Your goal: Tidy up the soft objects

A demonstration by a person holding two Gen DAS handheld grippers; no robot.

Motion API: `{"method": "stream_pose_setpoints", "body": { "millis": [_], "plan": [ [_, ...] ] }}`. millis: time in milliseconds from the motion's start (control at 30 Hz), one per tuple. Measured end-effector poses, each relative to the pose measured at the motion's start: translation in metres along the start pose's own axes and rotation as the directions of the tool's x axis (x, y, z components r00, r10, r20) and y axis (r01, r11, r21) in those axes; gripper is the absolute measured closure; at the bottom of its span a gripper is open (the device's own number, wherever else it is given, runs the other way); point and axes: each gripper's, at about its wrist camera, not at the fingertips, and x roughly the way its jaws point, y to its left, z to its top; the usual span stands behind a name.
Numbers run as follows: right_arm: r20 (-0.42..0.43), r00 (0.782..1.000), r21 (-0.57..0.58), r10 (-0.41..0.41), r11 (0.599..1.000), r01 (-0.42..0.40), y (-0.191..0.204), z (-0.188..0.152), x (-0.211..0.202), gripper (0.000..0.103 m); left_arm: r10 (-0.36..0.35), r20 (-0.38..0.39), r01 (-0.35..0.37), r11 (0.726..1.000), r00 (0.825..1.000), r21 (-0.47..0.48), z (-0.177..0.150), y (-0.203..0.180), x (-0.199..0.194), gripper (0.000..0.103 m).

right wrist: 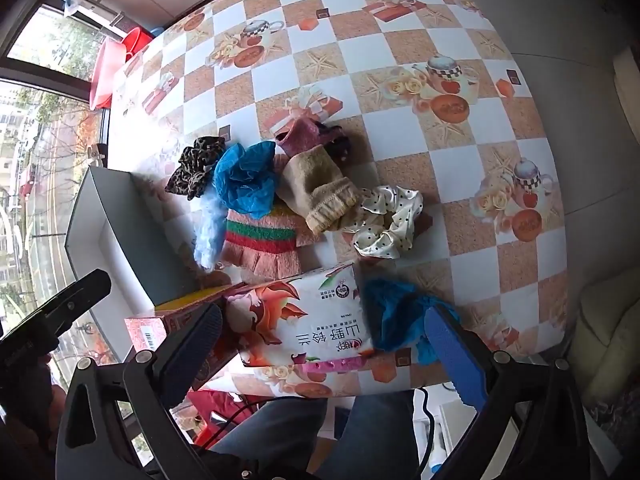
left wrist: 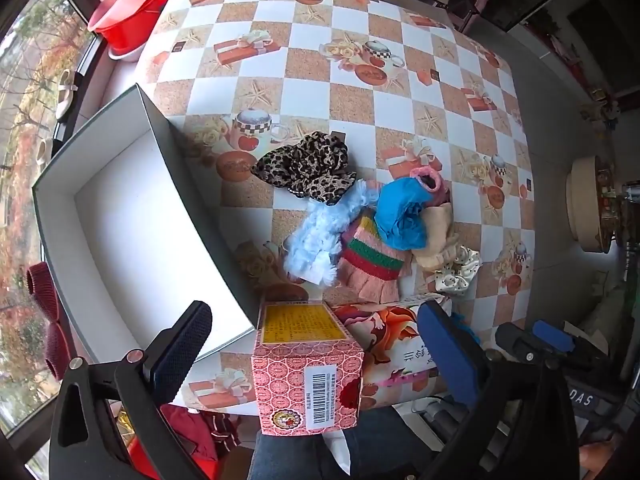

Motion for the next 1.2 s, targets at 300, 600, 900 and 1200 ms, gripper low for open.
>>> {"method": "stream_pose_setpoints", "body": {
  "millis": [300, 600, 900, 1200],
  "plan": [
    [-0.024, 1.000, -0.013, 0.002, 1.000, -0.002, 0.000, 0.004, 0.008, 0.001, 0.008, -0.018, -0.009, 1.000, 1.000, -0.022, -0.005, 0.003, 0.006, 0.001],
    [-0.031, 0.997, -0.011, -0.065, 0.998, 0.065, 0.002, 0.010, 0.011, 0.001, 0.015, -0.003, -0.015, 1.000, 1.000, -0.017, 0.005, 0.003, 0.012, 0.001],
    [-0.056, 0.997, -0.009, -0.048, 0.999, 0.048, 0.002, 0.012, 0.017, 0.001, 0.076, -0.023, -0.077, 0.997, 0.997, -0.026, 0.008, 0.002, 0.019, 0.001],
    [-0.059, 0.997, -0.004, -0.051, 0.999, 0.051, -0.001, 0.015, 0.022, 0.001, 0.108, -0.063, -0.111, 0.993, 0.992, -0.037, 0.008, 0.002, 0.024, 0.001]
  ]
}}
